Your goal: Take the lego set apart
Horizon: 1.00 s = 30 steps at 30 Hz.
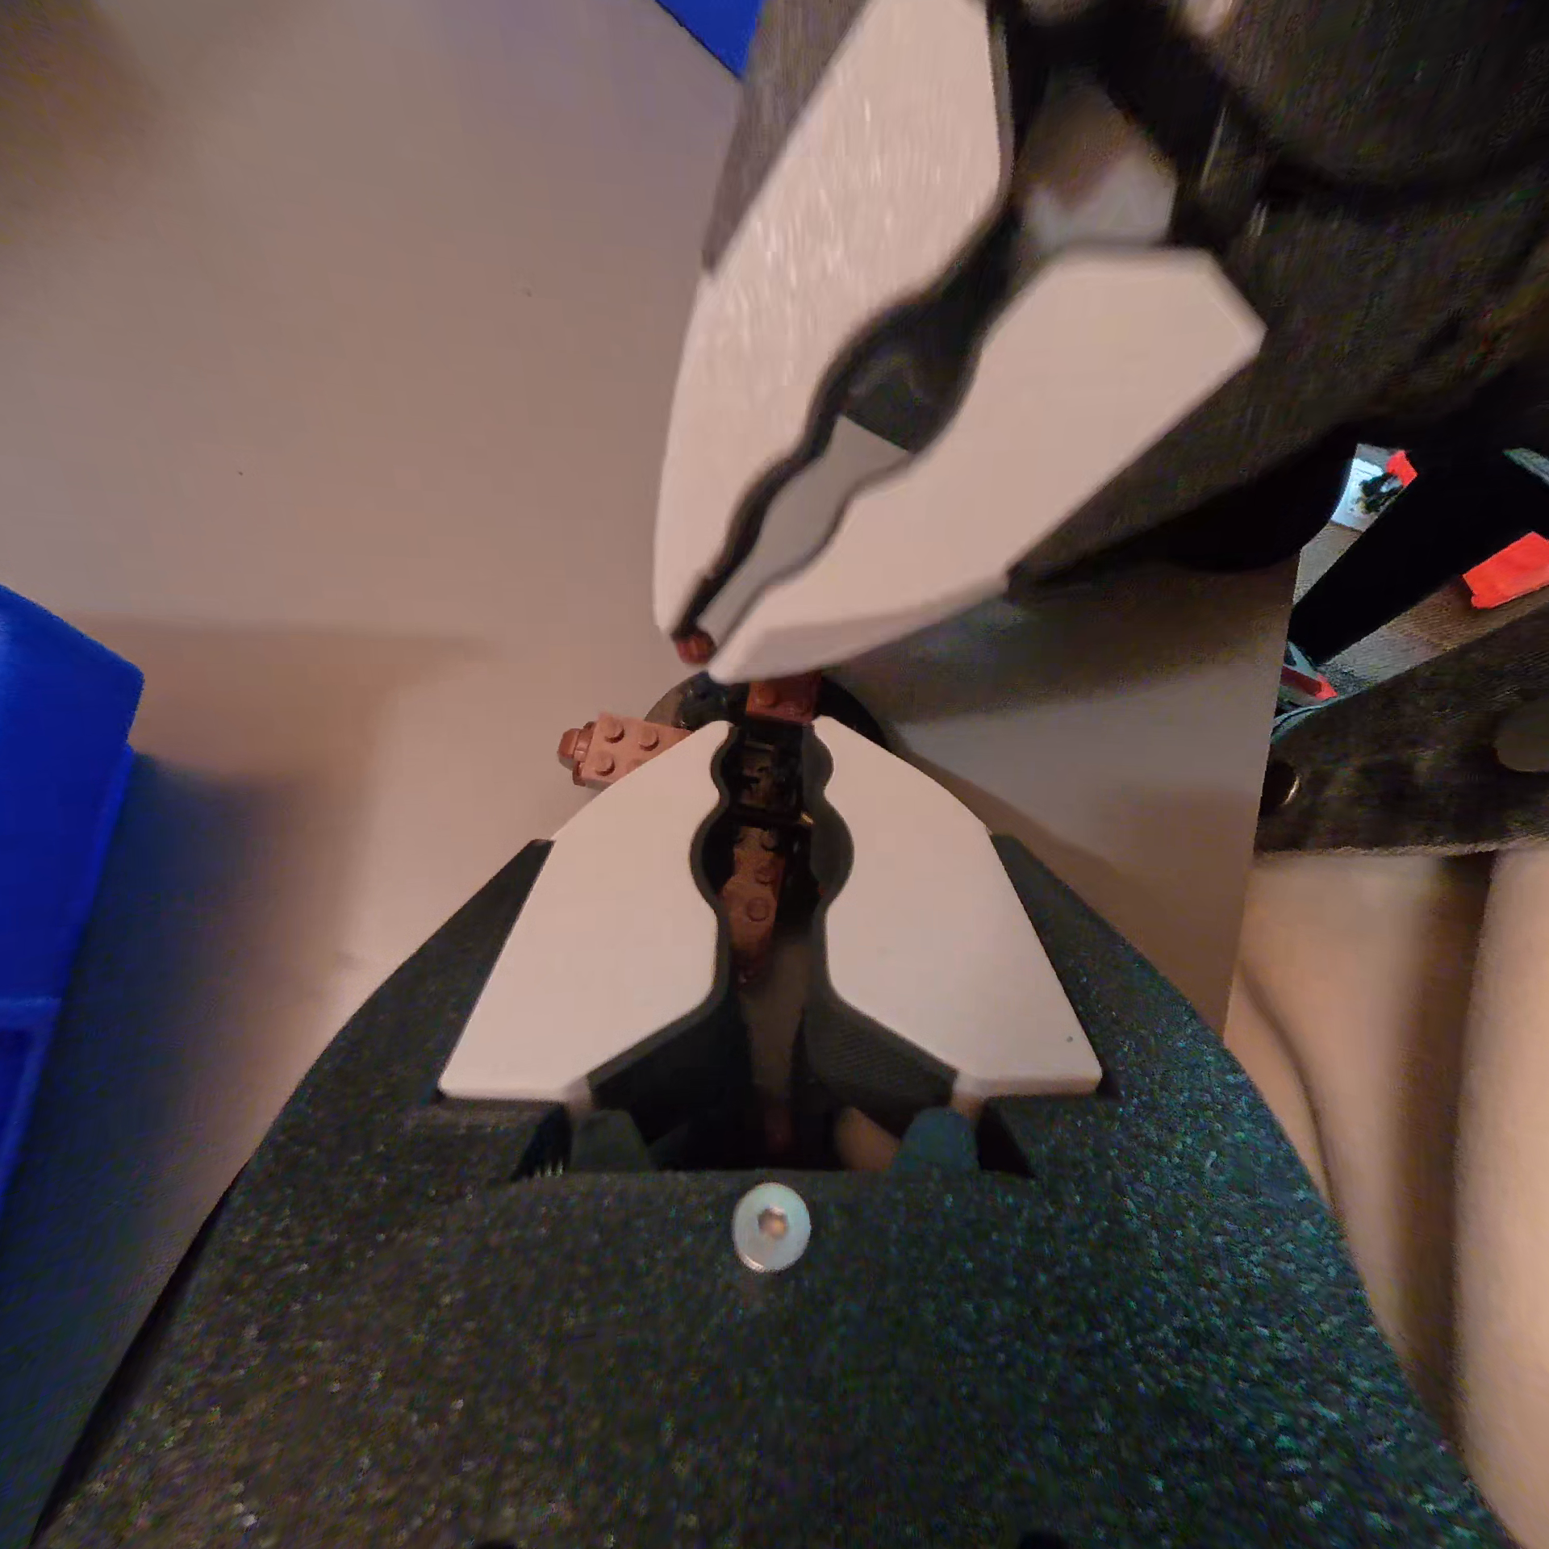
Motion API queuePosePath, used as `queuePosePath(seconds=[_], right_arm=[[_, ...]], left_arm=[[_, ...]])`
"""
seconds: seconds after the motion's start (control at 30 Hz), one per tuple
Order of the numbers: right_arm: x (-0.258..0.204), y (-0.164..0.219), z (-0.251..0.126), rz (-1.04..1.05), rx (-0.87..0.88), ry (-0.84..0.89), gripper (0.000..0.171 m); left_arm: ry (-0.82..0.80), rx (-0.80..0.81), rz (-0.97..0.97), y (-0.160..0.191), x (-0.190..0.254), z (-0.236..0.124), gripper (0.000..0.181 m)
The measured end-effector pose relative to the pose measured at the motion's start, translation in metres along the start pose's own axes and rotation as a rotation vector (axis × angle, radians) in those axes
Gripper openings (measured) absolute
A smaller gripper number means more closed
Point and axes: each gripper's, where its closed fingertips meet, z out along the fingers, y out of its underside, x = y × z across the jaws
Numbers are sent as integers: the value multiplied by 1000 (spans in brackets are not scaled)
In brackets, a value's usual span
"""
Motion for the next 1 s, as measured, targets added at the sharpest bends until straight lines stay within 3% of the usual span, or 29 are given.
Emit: queuePosePath(seconds=[0.17, 0.3, 0.43, 0.53, 0.73, 0.83, 1.0], right_arm=[[37, -73, -22, 31, 228, 14, 6], [49, -127, 9, -37, 268, -138, 6], [59, -123, 71, -160, 102, -170, 6], [60, -119, 95, -191, 38, -144, 6], [62, -120, 99, -189, 5, -105, 8], [63, -118, 102, -213, -39, -57, 23], [72, -118, 106, -288, -69, 66, 22]], left_arm=[[-4, 8, -5, 0, -1, -1, 14], [-29, 26, 3, -1, -3, -3, 19], [-57, 116, 17, -10, -5, -11, 19], [-42, 175, 3, -16, -4, -18, 18], [-32, 172, 19, -16, -2, -17, 18], [-32, 171, 22, -16, -1, -17, 18], [-32, 172, 24, -16, -1, -17, 18]])
